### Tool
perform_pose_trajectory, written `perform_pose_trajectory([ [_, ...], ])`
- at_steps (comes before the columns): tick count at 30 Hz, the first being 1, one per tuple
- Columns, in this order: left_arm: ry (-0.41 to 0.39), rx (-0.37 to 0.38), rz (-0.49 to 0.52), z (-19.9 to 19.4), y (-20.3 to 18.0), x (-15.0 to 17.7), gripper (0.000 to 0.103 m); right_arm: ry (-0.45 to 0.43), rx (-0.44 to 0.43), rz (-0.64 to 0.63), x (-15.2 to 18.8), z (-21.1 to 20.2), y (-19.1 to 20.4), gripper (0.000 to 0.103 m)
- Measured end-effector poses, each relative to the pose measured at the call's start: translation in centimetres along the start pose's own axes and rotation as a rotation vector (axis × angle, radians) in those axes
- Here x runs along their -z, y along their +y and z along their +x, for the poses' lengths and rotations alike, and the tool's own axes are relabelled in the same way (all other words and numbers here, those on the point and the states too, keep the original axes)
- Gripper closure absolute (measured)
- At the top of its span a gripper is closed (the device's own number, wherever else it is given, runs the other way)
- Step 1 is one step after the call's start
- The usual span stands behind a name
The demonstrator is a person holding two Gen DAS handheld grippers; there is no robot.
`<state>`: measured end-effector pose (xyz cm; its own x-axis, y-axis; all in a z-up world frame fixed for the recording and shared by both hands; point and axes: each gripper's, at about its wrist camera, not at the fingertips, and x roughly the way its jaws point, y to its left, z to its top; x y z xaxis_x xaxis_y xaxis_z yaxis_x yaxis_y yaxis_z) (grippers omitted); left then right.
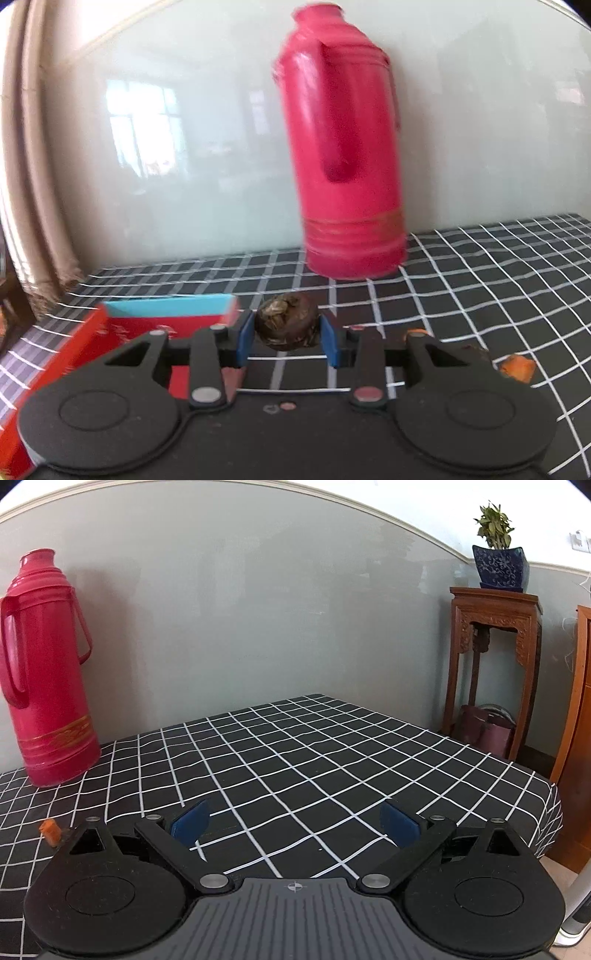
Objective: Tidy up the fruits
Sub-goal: 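Carry the dark fruit into the red box and open the left gripper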
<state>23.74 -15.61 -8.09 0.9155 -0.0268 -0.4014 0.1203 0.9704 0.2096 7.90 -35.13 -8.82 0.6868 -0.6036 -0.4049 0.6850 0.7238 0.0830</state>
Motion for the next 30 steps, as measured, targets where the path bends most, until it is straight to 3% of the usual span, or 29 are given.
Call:
perform_pose_trajectory([
  [11,0.114,-0.167,-0.111,-1.1,7.7,1.6,0.074,-0.016,-0.058,-0.045,0.7,-0.7,1.8,0.005],
  [17,0.197,-0.209,-0.145,-0.6,10.5,2.3,0.071,-0.013,-0.113,-0.079,1.2,-1.0,3.2,0.005],
  [21,0.224,-0.213,-0.169,-0.9,11.6,2.6,0.062,-0.005,-0.161,-0.100,1.5,-1.2,4.3,0.005],
  [22,0.219,-0.211,-0.177,-1.3,11.9,2.6,0.051,-0.002,-0.176,-0.105,1.6,-1.1,4.6,0.005],
  [23,0.212,-0.216,-0.182,-1.6,12.2,2.6,0.033,0.002,-0.191,-0.111,1.7,-1.1,4.9,0.005],
  [24,0.201,-0.226,-0.184,-2.0,12.4,2.5,0.026,0.003,-0.202,-0.116,1.7,-1.0,5.2,0.005],
  [30,0.168,-0.219,-0.173,-4.2,14.3,2.5,0.024,0.037,-0.305,-0.142,1.8,-0.4,6.9,0.005],
])
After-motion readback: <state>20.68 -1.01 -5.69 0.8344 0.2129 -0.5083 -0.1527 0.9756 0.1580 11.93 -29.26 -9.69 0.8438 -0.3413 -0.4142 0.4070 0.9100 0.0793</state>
